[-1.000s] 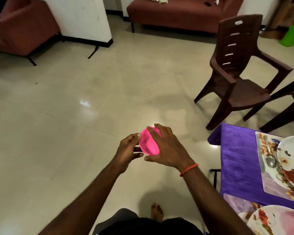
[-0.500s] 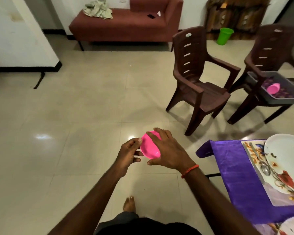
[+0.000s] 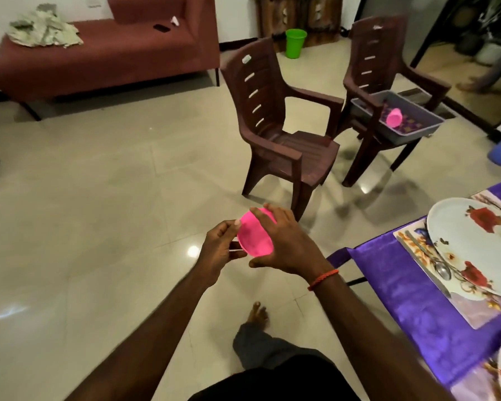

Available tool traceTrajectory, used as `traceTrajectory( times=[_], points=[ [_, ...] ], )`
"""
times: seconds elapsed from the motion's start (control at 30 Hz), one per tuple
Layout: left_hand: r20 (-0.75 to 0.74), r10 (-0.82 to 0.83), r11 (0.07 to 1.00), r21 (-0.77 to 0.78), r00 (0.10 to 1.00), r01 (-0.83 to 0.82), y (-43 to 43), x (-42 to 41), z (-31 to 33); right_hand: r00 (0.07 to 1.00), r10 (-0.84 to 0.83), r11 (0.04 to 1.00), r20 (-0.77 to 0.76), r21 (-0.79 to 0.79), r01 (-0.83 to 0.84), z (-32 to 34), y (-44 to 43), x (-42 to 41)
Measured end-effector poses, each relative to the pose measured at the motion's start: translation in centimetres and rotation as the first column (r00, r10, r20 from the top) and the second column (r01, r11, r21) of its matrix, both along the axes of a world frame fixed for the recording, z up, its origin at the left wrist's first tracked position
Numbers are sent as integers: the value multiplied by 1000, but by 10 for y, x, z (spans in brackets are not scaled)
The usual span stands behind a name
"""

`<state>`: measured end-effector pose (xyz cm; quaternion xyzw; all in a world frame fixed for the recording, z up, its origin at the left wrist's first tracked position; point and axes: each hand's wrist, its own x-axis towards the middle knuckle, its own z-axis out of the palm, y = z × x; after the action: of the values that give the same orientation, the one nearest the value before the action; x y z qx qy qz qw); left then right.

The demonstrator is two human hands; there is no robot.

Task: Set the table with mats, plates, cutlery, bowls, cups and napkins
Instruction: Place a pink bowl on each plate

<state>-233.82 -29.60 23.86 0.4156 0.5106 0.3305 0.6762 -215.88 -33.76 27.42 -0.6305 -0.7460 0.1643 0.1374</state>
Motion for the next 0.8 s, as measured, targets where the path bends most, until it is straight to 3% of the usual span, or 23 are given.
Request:
traceTrajectory(
  times=[0.57, 0.8],
  points=[
    [-44, -255, 967, 5, 966, 256, 216, 122, 0, 949, -291, 956, -119, -11, 292, -13, 175, 107],
    [-70, -454, 890, 19, 888, 456, 280, 195, -3, 870, -475, 879, -133, -21, 477, -16, 206, 161]
  ],
)
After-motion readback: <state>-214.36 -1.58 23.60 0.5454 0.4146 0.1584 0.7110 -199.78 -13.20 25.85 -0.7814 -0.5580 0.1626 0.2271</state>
